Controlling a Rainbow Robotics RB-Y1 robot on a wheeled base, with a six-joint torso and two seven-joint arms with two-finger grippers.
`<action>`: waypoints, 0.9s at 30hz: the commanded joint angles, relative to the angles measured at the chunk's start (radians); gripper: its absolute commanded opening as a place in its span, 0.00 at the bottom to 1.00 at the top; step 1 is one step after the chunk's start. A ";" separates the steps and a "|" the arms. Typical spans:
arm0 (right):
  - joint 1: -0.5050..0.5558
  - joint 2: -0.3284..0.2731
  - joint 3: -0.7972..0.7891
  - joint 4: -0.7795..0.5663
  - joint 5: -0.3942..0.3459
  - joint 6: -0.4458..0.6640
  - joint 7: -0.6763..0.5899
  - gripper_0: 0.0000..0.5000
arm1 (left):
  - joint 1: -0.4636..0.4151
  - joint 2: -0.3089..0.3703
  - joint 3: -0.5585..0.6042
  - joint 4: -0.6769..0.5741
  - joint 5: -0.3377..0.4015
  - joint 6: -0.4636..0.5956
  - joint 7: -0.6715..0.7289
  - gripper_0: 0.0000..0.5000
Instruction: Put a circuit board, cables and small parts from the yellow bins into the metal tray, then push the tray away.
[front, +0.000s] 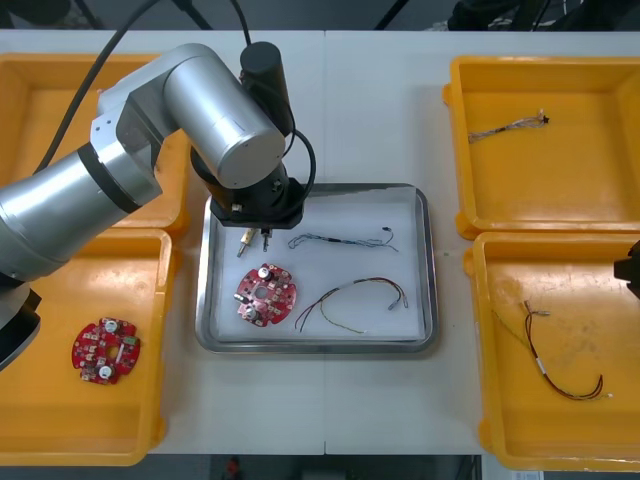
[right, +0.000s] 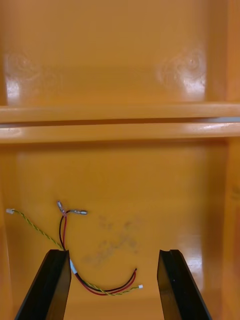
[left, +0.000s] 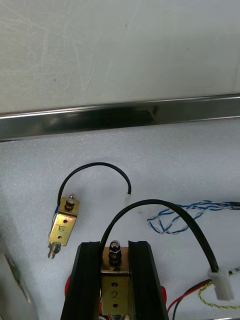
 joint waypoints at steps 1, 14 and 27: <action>0.048 -0.033 -0.035 -0.034 -0.019 0.003 -0.030 1.00 | -0.048 -0.025 -0.032 0.024 -0.018 -0.032 0.069 0.00; 0.101 -0.034 -0.038 -0.032 -0.080 0.003 -0.030 1.00 | -0.046 -0.025 -0.033 0.024 -0.021 -0.035 0.075 1.00; 0.111 -0.046 -0.040 -0.032 -0.095 0.003 -0.035 1.00 | -0.048 -0.025 0.016 -0.005 -0.032 0.003 0.082 1.00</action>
